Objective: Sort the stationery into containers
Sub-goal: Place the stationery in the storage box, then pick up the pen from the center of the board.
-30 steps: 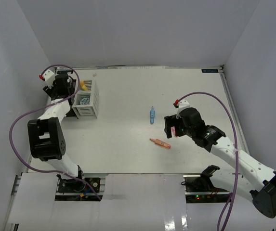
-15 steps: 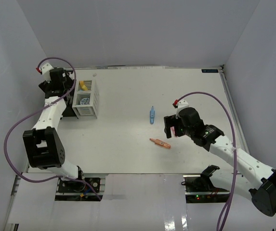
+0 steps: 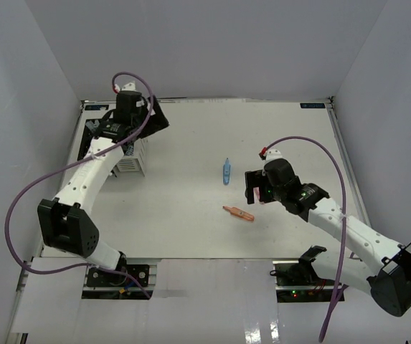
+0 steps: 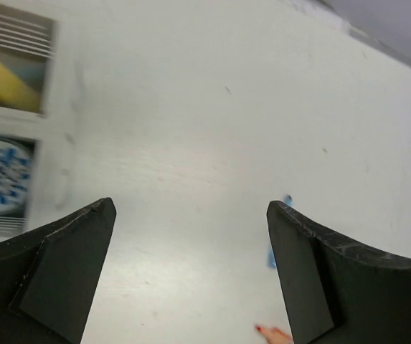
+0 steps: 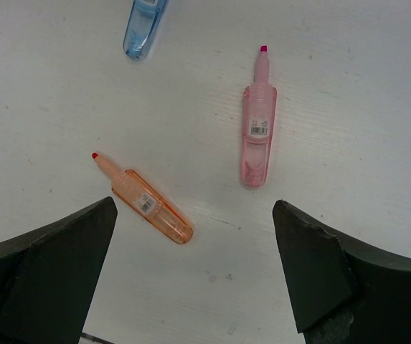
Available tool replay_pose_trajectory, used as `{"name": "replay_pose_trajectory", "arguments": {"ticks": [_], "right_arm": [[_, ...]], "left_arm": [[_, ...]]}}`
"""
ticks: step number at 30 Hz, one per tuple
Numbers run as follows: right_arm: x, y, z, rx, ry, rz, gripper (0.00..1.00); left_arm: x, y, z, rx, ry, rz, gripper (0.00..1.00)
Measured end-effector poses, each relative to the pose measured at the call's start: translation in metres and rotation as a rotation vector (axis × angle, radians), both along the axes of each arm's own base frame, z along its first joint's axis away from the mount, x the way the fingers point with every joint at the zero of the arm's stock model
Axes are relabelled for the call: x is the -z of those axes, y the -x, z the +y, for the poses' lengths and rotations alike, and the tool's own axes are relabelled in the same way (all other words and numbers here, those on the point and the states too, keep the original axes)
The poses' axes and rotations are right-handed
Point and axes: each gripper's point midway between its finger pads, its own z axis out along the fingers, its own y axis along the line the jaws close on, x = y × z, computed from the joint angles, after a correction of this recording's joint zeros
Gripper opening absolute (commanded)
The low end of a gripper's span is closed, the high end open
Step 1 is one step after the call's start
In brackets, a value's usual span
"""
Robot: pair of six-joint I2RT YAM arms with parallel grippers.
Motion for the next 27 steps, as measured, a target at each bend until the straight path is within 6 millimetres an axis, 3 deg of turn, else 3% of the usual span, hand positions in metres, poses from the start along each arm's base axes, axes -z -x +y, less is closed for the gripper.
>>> {"name": "replay_pose_trajectory", "arguments": {"ticks": [3,8,11,17,22,27], "right_arm": [[-0.003,-0.001,-0.001,0.012,-0.006,-0.011,0.97],[-0.004,-0.002,-0.003,0.032,-0.01,-0.011,0.98],[-0.003,-0.002,-0.003,0.04,-0.014,-0.008,0.98],[-0.004,-0.003,-0.005,0.06,-0.019,-0.009,0.98],[-0.009,-0.002,-0.007,0.073,-0.033,-0.026,0.98],[-0.011,0.001,-0.01,0.079,-0.041,-0.038,0.98]], "left_arm": [[-0.001,0.013,-0.056,0.122,0.041,0.024,0.98],[0.013,0.029,-0.12,0.243,0.081,0.077,0.98],[0.037,0.035,-0.153,0.291,0.082,0.139,0.98],[0.104,0.052,-0.228,0.398,0.033,0.278,0.98],[0.154,0.07,-0.268,0.459,-0.036,0.358,0.96],[0.188,0.072,-0.278,0.451,-0.107,0.393,0.93]]}}
